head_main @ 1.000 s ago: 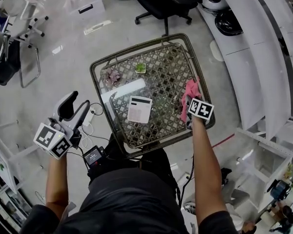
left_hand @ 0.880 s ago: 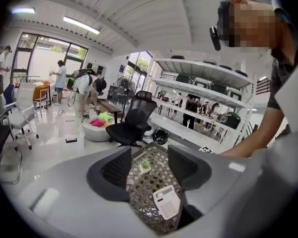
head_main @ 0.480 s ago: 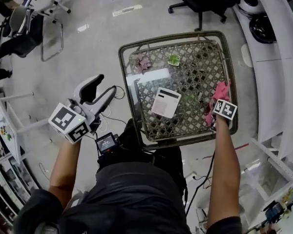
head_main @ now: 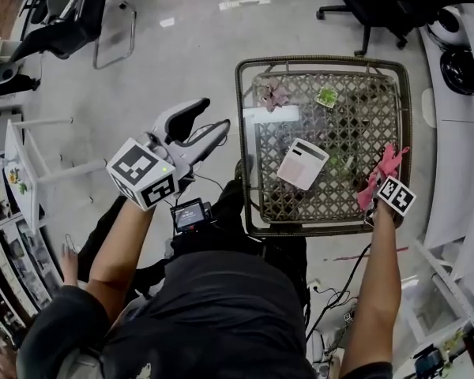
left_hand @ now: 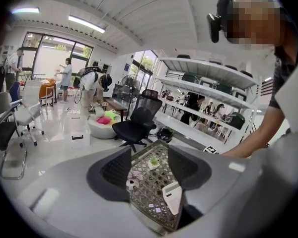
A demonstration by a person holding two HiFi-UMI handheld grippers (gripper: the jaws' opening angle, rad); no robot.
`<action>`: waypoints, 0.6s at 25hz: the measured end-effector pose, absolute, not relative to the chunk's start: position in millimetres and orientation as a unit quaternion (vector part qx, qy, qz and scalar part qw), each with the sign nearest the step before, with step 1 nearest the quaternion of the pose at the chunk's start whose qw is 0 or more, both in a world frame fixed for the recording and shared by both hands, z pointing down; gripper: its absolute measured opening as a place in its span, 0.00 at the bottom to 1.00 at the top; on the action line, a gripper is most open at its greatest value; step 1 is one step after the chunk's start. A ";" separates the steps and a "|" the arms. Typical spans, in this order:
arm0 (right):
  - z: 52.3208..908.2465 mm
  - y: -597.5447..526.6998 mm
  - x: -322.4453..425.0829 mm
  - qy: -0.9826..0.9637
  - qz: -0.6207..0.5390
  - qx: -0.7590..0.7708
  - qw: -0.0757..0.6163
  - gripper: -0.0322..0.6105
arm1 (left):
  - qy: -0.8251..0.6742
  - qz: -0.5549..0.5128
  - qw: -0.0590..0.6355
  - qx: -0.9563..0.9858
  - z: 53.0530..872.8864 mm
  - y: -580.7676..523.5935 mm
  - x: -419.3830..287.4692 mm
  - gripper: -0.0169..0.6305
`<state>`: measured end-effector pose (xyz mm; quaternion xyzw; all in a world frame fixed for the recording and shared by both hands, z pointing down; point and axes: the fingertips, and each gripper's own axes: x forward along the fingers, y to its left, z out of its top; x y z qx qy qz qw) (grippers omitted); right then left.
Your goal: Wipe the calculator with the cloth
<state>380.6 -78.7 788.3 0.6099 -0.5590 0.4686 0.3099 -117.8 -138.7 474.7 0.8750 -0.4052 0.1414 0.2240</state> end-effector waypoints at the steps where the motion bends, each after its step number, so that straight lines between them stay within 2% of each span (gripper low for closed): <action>1: 782.5 -81.5 373.1 -0.566 0.464 0.611 0.301 0.16 | -0.406 0.139 0.225 0.875 473.8 -139.3 -120.5 0.41; 7: 747.9 -97.1 308.0 -0.616 0.439 0.604 0.251 0.16 | -0.408 0.130 0.220 0.877 469.2 -141.1 -136.9 0.41; 15: 716.0 -103.4 212.3 -0.664 0.411 0.586 0.217 0.16 | -0.418 0.115 0.228 0.872 463.0 -140.5 -154.3 0.41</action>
